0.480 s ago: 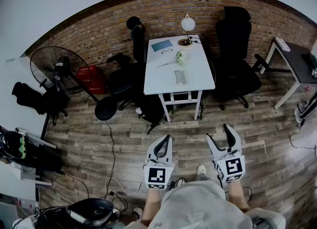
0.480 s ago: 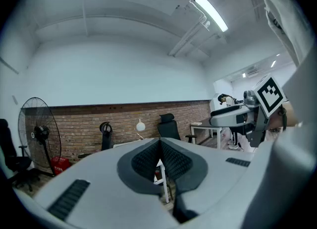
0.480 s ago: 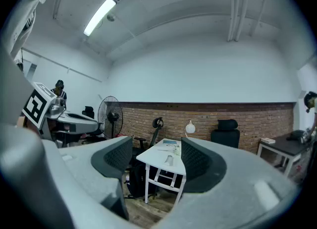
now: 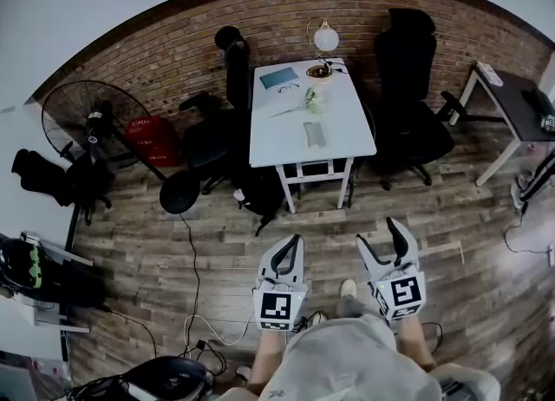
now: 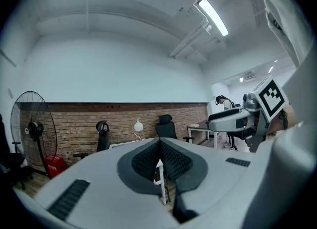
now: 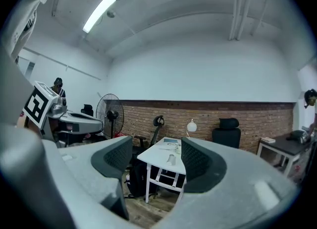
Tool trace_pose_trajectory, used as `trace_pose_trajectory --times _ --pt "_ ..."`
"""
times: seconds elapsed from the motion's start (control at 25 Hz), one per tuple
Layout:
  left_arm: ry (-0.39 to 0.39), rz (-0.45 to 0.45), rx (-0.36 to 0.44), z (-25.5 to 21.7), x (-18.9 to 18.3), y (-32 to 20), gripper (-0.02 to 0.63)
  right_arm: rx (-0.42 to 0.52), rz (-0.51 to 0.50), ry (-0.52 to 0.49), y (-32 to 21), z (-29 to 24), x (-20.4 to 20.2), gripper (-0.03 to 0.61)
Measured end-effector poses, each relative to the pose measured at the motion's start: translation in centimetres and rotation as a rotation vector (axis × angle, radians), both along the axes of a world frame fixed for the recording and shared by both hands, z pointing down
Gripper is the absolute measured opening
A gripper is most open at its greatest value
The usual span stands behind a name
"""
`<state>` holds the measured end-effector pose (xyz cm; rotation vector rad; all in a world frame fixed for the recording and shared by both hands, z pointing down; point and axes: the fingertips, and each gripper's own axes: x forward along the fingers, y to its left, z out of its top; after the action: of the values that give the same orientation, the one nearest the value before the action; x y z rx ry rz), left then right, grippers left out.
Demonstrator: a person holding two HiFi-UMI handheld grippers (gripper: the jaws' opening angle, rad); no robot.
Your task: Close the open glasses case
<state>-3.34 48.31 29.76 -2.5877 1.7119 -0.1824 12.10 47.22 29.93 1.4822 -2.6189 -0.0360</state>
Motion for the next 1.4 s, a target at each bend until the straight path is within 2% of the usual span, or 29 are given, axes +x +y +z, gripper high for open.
trace_pose_trajectory --times 0.44,0.6,1.4 --pt "-0.007 -0.004 -0.013 0.6 0.8 -4.8 0.003 -0.016 -0.019 -0.003 -4.7 0.7 0.3 0.308" --pt "-0.017 -0.028 -0.042 1.0 0.8 -7.2 0.005 -0.021 -0.044 -0.005 -7.3 0.6 0.3 0.308" --pt "-0.06 -0.114 -0.056 0.6 3.2 -17.4 0.003 -0.04 -0.127 -0.026 -19.0 0.9 2.8 0.308"
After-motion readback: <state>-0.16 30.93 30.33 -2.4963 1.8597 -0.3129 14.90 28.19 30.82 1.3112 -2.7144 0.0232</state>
